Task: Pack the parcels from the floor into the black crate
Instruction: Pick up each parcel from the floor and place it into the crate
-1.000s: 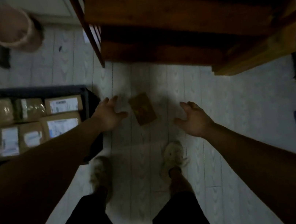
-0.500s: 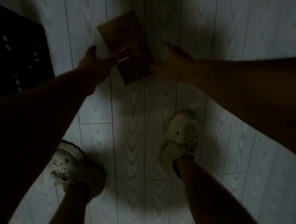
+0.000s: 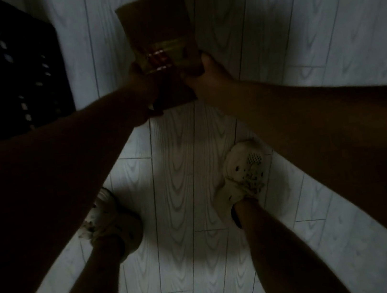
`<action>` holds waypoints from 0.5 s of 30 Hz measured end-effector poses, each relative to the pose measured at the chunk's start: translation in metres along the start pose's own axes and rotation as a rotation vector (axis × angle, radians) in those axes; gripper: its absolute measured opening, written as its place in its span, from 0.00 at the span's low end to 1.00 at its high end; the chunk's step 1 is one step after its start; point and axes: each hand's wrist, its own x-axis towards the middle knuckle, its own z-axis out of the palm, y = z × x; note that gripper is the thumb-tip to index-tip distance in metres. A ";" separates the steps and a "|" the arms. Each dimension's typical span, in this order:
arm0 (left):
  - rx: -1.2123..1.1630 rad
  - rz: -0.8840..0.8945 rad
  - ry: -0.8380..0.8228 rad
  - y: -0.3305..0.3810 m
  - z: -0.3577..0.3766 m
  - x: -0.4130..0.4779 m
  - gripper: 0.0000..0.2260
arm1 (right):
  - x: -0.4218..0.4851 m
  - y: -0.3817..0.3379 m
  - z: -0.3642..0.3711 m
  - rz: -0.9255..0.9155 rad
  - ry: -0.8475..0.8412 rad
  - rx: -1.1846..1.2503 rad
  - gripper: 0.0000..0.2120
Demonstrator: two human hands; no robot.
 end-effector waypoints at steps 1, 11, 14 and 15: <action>0.015 0.013 -0.008 0.007 -0.006 -0.018 0.07 | -0.017 -0.011 -0.001 -0.013 0.003 0.018 0.30; 0.082 0.200 0.019 0.068 -0.102 -0.238 0.21 | -0.239 -0.159 -0.002 -0.074 0.090 0.093 0.33; 0.103 0.290 0.001 0.081 -0.131 -0.313 0.25 | -0.314 -0.200 0.001 -0.131 0.144 0.129 0.31; 0.112 0.318 -0.004 0.084 -0.141 -0.335 0.25 | -0.338 -0.210 0.004 -0.156 0.164 0.133 0.30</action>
